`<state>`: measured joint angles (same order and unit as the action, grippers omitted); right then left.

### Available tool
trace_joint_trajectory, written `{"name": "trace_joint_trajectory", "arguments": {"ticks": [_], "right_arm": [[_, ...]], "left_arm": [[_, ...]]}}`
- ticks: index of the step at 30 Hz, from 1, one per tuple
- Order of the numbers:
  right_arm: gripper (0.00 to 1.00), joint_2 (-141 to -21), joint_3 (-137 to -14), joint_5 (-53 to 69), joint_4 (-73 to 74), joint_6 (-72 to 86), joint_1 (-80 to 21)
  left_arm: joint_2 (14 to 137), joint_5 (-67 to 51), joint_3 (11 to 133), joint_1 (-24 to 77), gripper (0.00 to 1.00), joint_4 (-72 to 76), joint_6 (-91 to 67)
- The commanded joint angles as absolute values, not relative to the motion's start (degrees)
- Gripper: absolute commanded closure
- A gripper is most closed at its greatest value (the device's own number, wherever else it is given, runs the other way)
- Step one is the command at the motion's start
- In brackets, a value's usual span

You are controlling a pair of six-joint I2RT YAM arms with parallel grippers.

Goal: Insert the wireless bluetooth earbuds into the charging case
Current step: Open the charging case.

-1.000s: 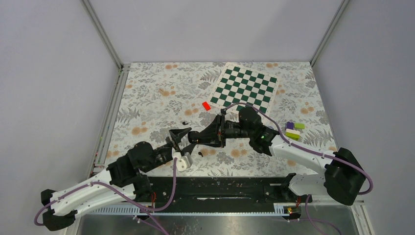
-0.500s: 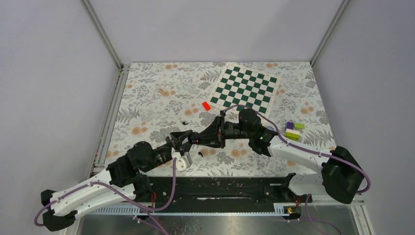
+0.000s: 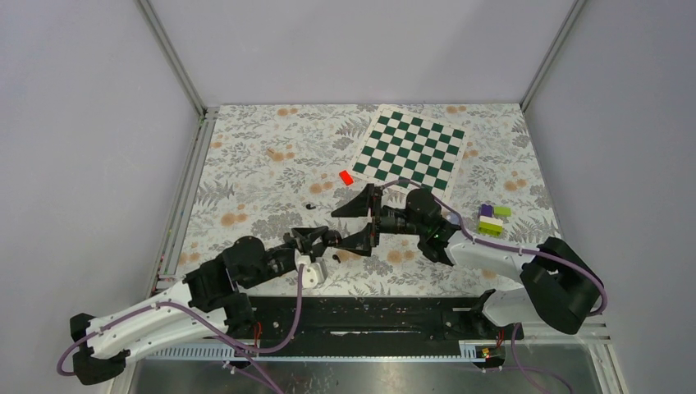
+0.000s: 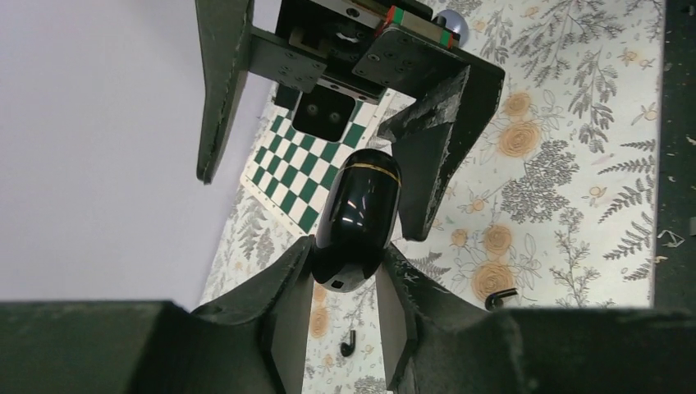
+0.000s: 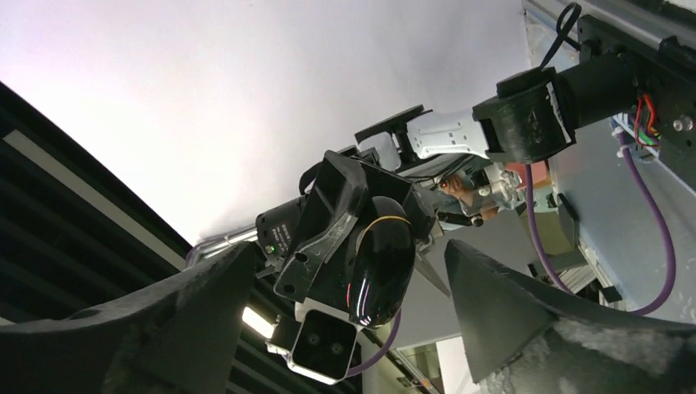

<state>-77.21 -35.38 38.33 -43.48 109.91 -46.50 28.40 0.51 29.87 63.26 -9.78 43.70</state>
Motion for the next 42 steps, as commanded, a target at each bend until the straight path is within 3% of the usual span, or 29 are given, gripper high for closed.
{"name": "trace_joint_trajectory", "arguments": {"ticks": [1,7,11,15,19,23,25,31,37,42], "right_arm": [[0.03,-75.1,-32.7,37.6,-52.4,109.5,-44.5],[0.01,-64.6,-30.0,37.5,-36.7,99.2,-39.8],[0.01,-55.1,-32.0,34.8,-16.1,81.8,-37.0],[0.03,-42.8,-35.2,18.1,10.3,58.1,-37.3],[0.13,-33.3,-29.1,9.8,8.2,52.2,-37.4],[0.21,-33.3,-28.1,18.0,1.5,46.2,-37.4],[0.29,-34.5,-26.7,21.3,-5.7,46.1,-37.4],[0.29,-34.3,-23.0,25.1,-18.9,47.8,-37.4],[0.17,-36.9,-23.5,28.8,-25.5,50.4,-37.5],[0.24,-38.8,-24.1,30.0,-29.1,51.7,-38.7]], "left_arm": [[28.7,-1.9,31.6,63.3,1.0,-9.2,39.5],[32.4,-2.0,36.0,63.3,1.0,-12.6,30.6],[37.7,0.5,44.1,62.6,1.0,-17.8,14.0],[45.0,4.7,54.0,60.5,1.0,-27.1,-0.6],[51.1,-4.1,59.8,56.8,1.0,-32.7,-9.5],[54.4,-30.9,56.0,48.9,1.0,-21.6,-26.7],[56.3,-38.9,52.7,46.7,1.0,-15.1,-33.9],[56.9,-41.0,49.9,45.3,1.0,-10.9,-38.4],[57.3,-43.8,47.4,44.5,1.0,-4.3,-43.1],[58.5,-45.5,46.0,44.4,1.0,-0.3,-46.1]]}}
